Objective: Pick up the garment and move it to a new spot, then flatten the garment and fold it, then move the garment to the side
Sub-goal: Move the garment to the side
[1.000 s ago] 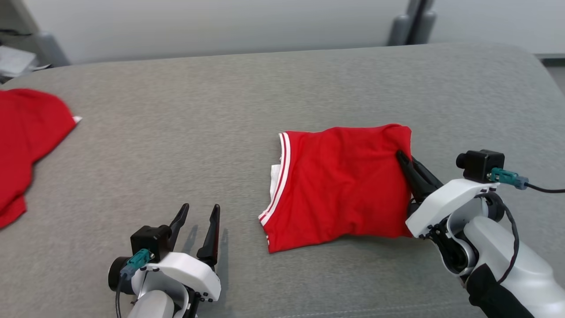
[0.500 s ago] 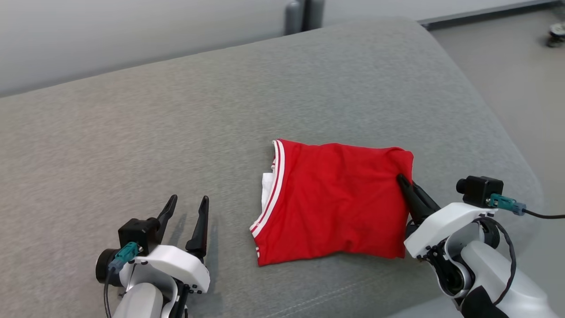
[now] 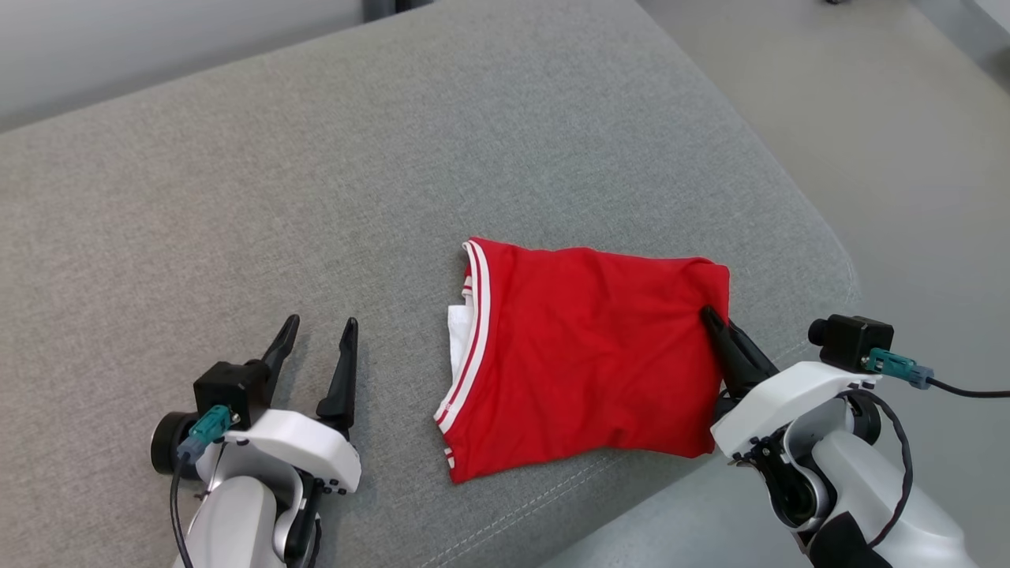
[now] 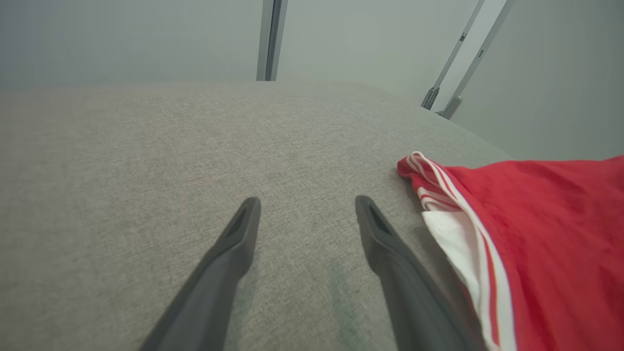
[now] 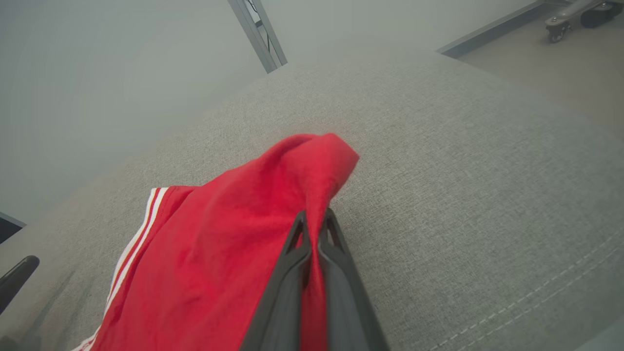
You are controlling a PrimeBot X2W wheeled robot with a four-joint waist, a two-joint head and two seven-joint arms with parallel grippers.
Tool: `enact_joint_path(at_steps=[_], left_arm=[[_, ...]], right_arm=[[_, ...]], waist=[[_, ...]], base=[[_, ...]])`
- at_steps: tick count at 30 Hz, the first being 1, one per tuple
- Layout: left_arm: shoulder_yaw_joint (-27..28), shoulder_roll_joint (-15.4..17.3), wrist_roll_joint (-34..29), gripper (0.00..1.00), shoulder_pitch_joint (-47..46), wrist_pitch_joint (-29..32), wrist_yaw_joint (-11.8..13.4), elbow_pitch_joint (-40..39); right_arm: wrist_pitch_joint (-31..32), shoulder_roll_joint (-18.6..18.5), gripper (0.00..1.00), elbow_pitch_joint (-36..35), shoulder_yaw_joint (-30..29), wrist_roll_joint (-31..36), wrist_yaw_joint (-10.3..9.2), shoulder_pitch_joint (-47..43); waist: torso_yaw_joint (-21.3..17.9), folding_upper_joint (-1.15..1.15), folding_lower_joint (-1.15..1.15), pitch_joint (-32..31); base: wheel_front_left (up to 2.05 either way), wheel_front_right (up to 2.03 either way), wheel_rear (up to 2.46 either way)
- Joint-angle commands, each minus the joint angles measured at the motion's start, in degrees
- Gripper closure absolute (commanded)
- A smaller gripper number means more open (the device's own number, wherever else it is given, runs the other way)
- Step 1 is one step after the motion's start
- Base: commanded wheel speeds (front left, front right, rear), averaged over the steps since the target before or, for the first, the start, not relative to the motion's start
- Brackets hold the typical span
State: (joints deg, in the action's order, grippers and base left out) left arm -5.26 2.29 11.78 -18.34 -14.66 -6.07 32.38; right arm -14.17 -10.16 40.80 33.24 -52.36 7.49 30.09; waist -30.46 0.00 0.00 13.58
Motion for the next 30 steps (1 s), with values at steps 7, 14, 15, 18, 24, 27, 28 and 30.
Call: enact_joint_path(at_steps=[7,14,15,18,24,27,28,30], left_arm=[[1.8,0.6,-2.8,0.00,-3.9,-0.3,-0.9,-3.0],[1.0,0.6,-3.9,0.00,-4.7,-0.3,-1.2,-4.5],[0.9,0.6,-4.1,0.00,-4.8,-0.3,-1.2,-4.7],[0.5,0.6,-4.4,0.00,-5.1,-0.3,-1.3,-5.4],[-0.5,0.6,-4.4,0.00,-6.1,-0.3,-1.4,-6.5],[-1.4,0.6,-4.1,0.00,-6.6,-0.3,-1.4,-6.6],[-1.6,0.6,-4.0,0.00,-6.7,-0.3,-1.4,-6.7],[-2.1,0.6,-3.8,0.00,-6.9,-0.3,-1.4,-7.0]], right_arm=[[-0.8,-0.5,1.00,-1.4,-4.7,5.0,0.00,2.4],[-0.8,-1.4,1.00,0.9,-13.9,15.9,0.00,9.4],[-0.8,-1.6,1.00,1.6,-14.9,17.2,0.00,10.5],[-0.8,-2.4,1.00,3.9,-18.0,20.6,0.00,13.9],[-0.8,-4.8,1.00,8.3,-23.2,26.0,0.00,21.0],[-0.8,-6.2,1.00,11.7,-26.1,28.6,0.00,23.5],[-0.8,-6.6,1.00,12.8,-27.2,29.6,0.00,24.3],[-0.8,-7.6,1.00,14.9,-29.9,31.4,0.00,25.5]], waist=[[1.4,0.00,0.00,3.6],[7.1,0.00,0.00,5.7],[8.0,0.00,0.00,6.0],[10.8,0.00,0.00,6.8],[15.9,0.00,0.00,8.9],[17.9,0.00,0.00,9.6],[18.6,0.00,0.00,9.9],[19.7,0.00,0.00,10.5]], base=[[0.00,0.00,0.00],[0.00,0.00,0.00],[0.00,0.00,0.00],[0.00,0.00,0.00],[0.00,0.00,0.00],[0.00,0.00,0.00],[0.00,0.00,0.00],[0.00,0.00,0.00]])
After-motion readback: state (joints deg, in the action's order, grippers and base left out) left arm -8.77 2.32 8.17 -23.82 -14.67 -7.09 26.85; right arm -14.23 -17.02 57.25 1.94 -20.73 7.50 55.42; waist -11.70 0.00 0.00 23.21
